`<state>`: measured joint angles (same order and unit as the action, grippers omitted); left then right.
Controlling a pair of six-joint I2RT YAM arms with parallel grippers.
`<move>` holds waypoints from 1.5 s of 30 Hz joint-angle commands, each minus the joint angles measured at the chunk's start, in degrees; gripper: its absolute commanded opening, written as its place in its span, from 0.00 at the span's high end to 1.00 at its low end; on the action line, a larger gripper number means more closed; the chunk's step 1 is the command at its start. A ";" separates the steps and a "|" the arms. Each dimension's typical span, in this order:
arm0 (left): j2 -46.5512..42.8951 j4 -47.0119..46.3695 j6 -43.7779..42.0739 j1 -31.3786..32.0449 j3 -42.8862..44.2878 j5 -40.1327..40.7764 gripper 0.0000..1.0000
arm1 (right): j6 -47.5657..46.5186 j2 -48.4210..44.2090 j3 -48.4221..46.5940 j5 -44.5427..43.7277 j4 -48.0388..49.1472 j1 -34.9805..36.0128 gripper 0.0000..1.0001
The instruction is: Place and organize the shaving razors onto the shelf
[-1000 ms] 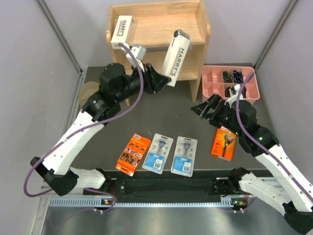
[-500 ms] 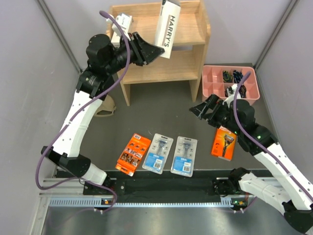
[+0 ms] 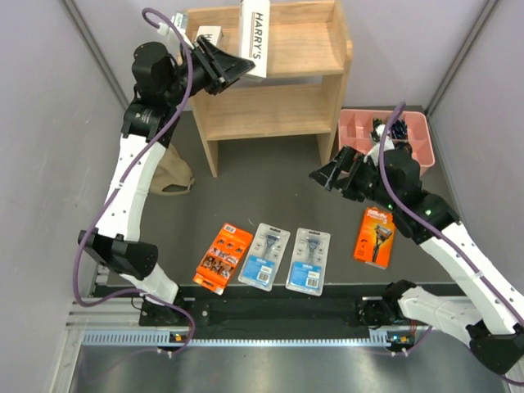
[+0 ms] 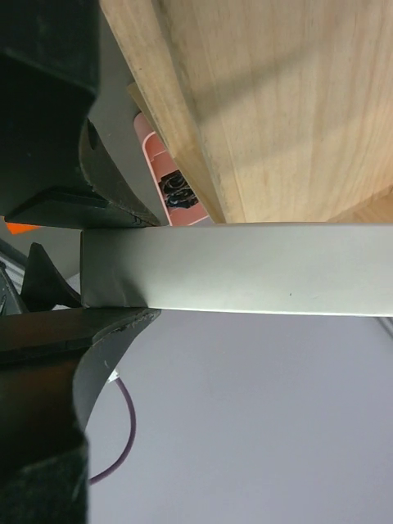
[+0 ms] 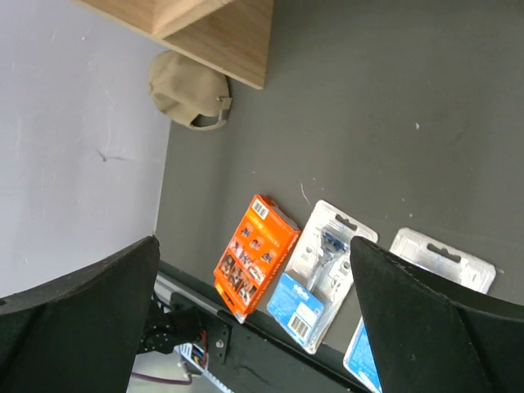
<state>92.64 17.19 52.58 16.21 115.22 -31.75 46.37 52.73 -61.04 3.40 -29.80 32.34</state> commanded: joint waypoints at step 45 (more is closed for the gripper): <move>5.36 8.92 7.98 -8.12 7.92 -3.76 0.78 | -3.31 56.16 -74.40 18.05 12.13 -0.17 0.06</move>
<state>97.95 28.47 59.94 8.51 120.81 -35.94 40.73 107.94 -132.18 21.12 -22.70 32.34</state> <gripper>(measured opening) 0.416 0.950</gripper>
